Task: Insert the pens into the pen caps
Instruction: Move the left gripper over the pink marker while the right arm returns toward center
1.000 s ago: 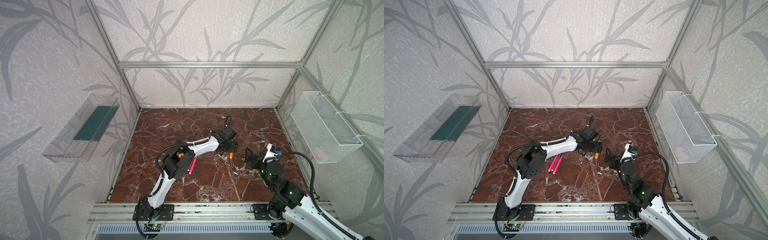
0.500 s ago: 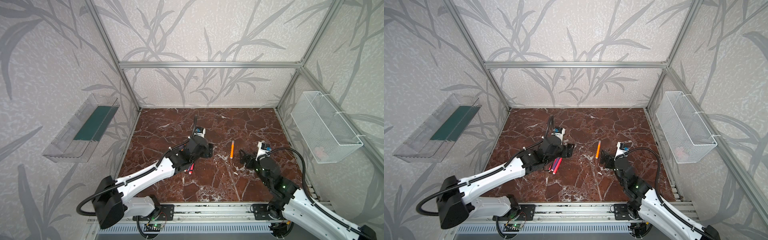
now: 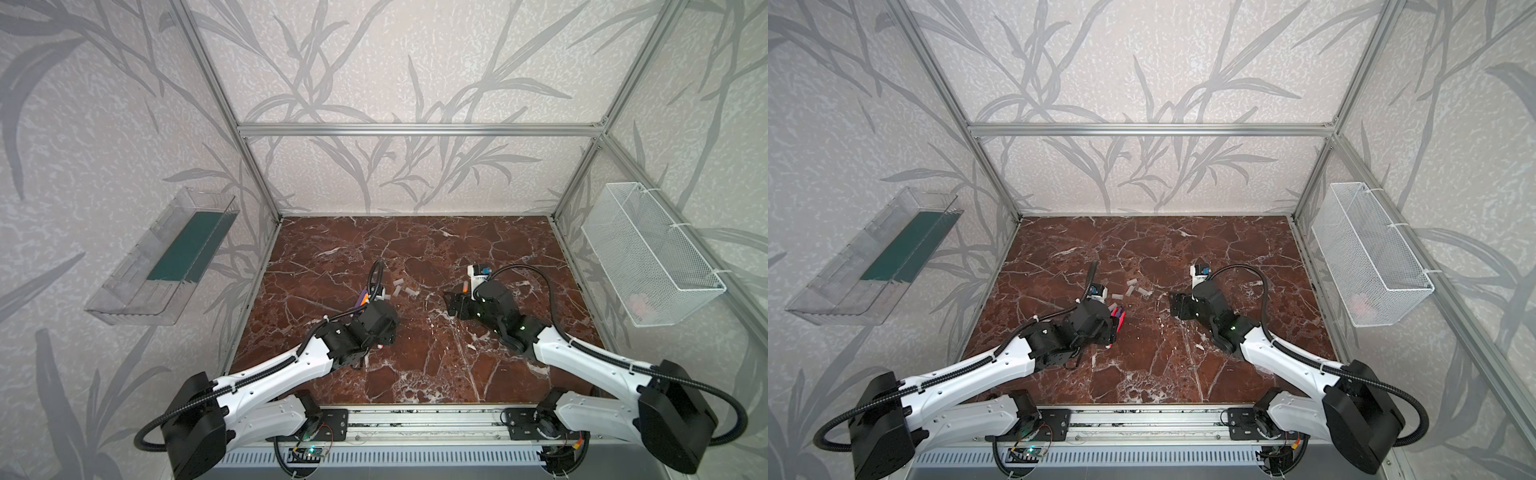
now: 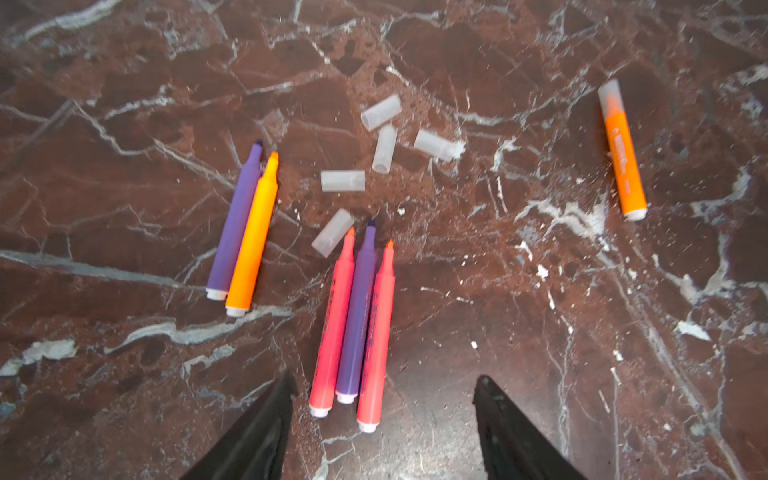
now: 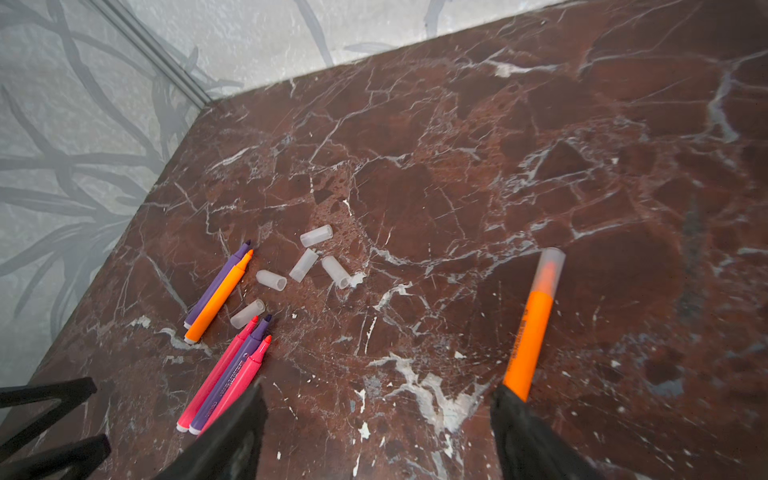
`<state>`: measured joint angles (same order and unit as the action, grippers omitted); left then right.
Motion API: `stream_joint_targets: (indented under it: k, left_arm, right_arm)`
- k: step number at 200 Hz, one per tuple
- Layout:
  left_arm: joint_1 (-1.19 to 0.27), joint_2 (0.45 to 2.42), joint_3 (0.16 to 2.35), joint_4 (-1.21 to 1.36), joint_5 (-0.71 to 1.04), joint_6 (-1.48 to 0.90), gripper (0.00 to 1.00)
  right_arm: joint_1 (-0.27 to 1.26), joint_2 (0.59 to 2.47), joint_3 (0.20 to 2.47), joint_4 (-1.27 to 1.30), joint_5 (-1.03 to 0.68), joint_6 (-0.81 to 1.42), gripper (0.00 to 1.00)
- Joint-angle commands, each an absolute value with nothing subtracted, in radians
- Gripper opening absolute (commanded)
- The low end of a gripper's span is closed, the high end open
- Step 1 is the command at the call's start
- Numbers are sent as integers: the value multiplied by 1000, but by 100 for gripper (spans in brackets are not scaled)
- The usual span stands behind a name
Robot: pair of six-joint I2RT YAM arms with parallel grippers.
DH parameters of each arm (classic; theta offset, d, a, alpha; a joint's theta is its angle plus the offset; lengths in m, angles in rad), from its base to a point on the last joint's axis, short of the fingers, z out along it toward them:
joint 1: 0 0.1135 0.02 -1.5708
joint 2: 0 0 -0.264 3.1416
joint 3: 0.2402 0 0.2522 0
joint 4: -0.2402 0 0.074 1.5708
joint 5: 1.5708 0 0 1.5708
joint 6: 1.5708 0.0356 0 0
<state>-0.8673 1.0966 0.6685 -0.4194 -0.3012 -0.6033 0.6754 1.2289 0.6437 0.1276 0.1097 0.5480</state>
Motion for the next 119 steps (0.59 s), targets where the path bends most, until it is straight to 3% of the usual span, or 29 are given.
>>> stream_joint_targets:
  k: [1,26,49,119]
  left_arm:
    - [-859,1096,651,-434,-274,-640,71]
    - [-845,1163,658,-404,-199,-615,65]
    - [-844,1242,689,-399,-144,-605,54]
    - [-842,1432,795,-460,-160,-612,52]
  right_arm:
    - [677,1277,697,126,45,532,81]
    - [677,1290,696,128,59,537,80]
    - [677,1274,686,128,87,537,80]
    - [677,1261,681,146,91,537,80]
